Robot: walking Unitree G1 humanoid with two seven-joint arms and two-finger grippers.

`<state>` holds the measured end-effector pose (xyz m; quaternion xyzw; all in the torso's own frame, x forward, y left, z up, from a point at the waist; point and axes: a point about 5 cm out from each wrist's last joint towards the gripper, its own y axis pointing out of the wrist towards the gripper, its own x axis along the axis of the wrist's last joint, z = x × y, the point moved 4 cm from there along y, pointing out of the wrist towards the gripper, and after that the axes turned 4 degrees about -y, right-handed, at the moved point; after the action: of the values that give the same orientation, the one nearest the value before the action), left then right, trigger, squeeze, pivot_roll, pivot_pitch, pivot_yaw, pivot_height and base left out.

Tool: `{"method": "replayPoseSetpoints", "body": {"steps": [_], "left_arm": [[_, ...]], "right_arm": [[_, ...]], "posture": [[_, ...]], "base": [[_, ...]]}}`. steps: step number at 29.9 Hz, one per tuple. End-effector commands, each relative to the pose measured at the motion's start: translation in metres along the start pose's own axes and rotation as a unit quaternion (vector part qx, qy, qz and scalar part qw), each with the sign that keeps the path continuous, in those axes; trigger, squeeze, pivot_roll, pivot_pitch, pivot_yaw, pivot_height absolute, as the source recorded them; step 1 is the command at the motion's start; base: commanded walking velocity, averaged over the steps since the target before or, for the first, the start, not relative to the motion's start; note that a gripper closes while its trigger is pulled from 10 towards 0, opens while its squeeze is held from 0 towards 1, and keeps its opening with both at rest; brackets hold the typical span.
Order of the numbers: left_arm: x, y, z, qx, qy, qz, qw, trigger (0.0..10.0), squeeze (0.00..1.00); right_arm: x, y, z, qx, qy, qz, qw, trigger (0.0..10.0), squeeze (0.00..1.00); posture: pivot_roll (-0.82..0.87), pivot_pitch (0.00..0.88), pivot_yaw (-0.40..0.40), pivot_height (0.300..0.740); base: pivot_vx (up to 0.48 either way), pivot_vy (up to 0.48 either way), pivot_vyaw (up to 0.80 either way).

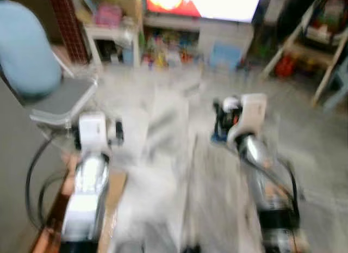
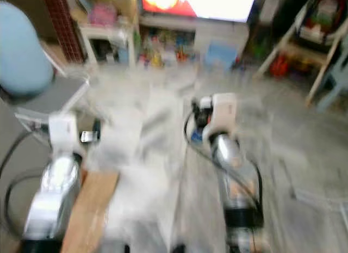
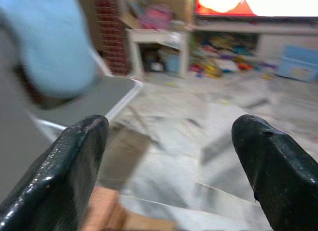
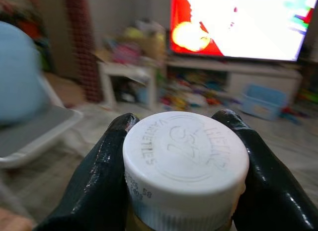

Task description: Restocking fridge

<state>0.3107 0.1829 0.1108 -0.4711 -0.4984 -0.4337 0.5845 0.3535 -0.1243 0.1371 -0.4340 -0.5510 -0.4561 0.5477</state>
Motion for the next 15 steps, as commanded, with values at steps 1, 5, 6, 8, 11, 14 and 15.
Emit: {"method": "replayPoseSetpoints", "body": {"steps": [1,5,6,8,11,14,15], "left_arm": [[0.0019,0.0002,-0.0065,-0.016,-0.011,-0.002,1.0,10.0,0.0],[0.0033,-0.0003,-0.002,-0.022,-0.023,-0.007,0.999,10.0,0.0],[0.0033,-0.0003,-0.002,-0.022,-0.023,-0.007,0.999,10.0,0.0],[0.0033,-0.0009,-0.0008,-0.024,-0.036,-0.004,0.999,10.0,0.0],[0.0019,-0.0007,0.0002,-0.034,-0.053,0.006,0.998,10.0,0.0],[0.0025,-0.0021,-0.0028,-0.046,-0.052,0.007,0.998,10.0,0.0],[0.0023,-0.0032,-0.0054,-0.055,-0.053,0.008,0.997,10.0,0.0]], "right_arm": [[0.0136,0.0018,-0.0081,-0.013,-0.003,-0.023,1.0,10.0,0.0],[0.0138,0.0029,-0.0116,-0.022,-0.002,-0.023,0.999,10.0,0.0],[0.0138,0.0029,-0.0116,-0.022,-0.002,-0.023,0.999,10.0,0.0],[0.0135,0.0027,-0.0127,-0.025,-0.002,-0.022,0.999,10.0,0.0],[0.012,0.0032,-0.0148,-0.031,0.001,-0.019,0.999,10.0,0.0],[0.009,0.0035,-0.0167,-0.037,0.009,-0.011,0.999,10.0,0.0],[0.0083,0.0037,-0.0172,-0.039,0.01,-0.01,0.999,10.0,0.0]], "posture": [[0.09,0.0,-0.067,0.74],[0.09,0.0,-0.067,0.74],[0.09,0.0,-0.067,0.74],[0.1,0.0,-0.068,0.74],[0.1,0.0,-0.07,0.74],[0.1,0.0,-0.071,0.74],[0.1,0.0,-0.072,0.74]], "base": [[0.0,0.0,0.0],[0.0,0.0,0.0],[0.0,0.0,0.0],[0.0,0.0,0.0],[0.0,0.0,0.0],[-0.172,0.084,0.0],[-0.364,0.319,0.0]]}}
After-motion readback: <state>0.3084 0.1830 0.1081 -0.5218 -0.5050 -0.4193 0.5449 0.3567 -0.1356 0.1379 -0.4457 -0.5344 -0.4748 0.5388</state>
